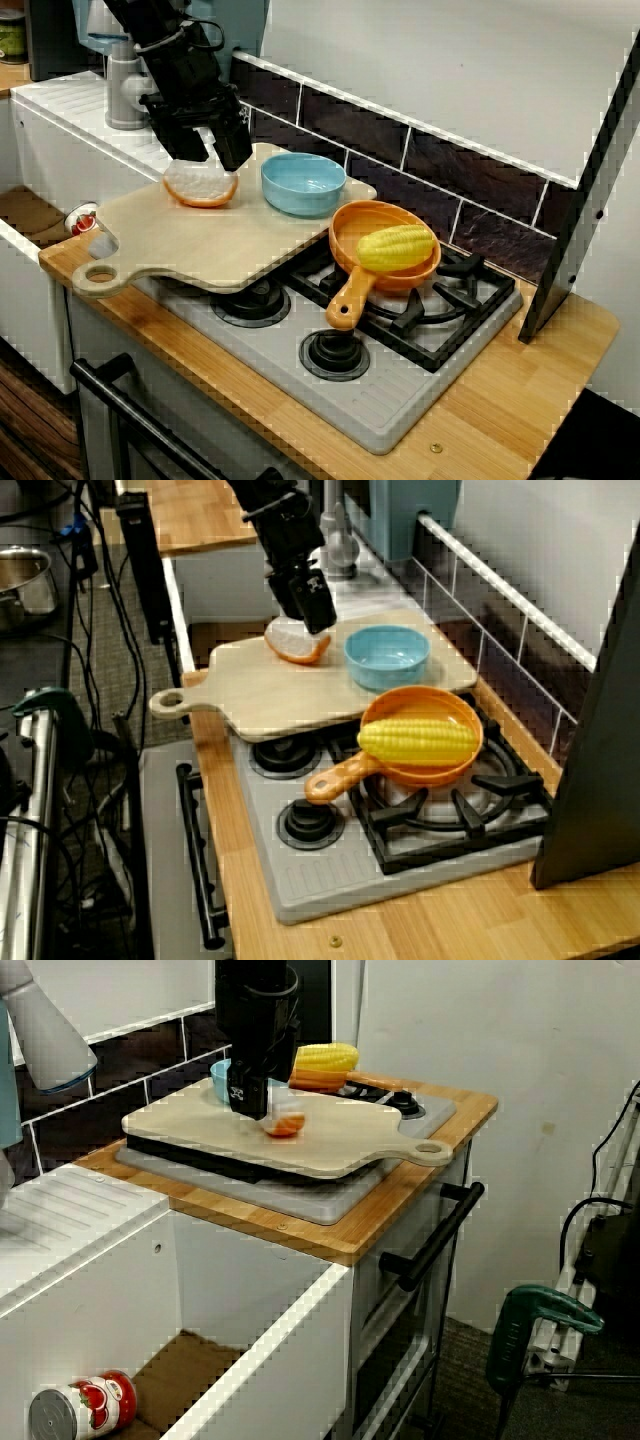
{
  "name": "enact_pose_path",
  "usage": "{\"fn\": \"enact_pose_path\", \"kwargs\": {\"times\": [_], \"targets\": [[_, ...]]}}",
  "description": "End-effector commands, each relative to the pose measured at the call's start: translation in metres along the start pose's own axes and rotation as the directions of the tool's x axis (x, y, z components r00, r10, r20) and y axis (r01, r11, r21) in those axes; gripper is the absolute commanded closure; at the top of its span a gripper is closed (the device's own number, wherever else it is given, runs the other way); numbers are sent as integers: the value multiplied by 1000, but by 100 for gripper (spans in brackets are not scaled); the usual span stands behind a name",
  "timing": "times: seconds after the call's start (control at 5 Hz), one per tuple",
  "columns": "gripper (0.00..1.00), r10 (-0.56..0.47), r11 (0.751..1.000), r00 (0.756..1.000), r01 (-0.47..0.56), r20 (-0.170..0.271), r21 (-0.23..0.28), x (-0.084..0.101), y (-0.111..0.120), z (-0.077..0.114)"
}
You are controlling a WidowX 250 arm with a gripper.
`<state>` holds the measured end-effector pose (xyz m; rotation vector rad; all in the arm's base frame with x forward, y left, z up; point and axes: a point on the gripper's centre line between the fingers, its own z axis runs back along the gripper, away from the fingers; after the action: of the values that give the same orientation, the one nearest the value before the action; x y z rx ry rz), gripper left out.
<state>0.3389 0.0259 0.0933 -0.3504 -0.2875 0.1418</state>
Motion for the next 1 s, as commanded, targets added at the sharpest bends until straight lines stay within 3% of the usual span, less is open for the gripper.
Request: {"fn": "enact_pose_path", "kwargs": {"times": [0.0, 0.8], "targets": [[0, -54, 999, 997, 54, 53, 7, -8, -6, 18], [0, -33, 999, 997, 31, 67, 30, -2, 6, 8]]}}
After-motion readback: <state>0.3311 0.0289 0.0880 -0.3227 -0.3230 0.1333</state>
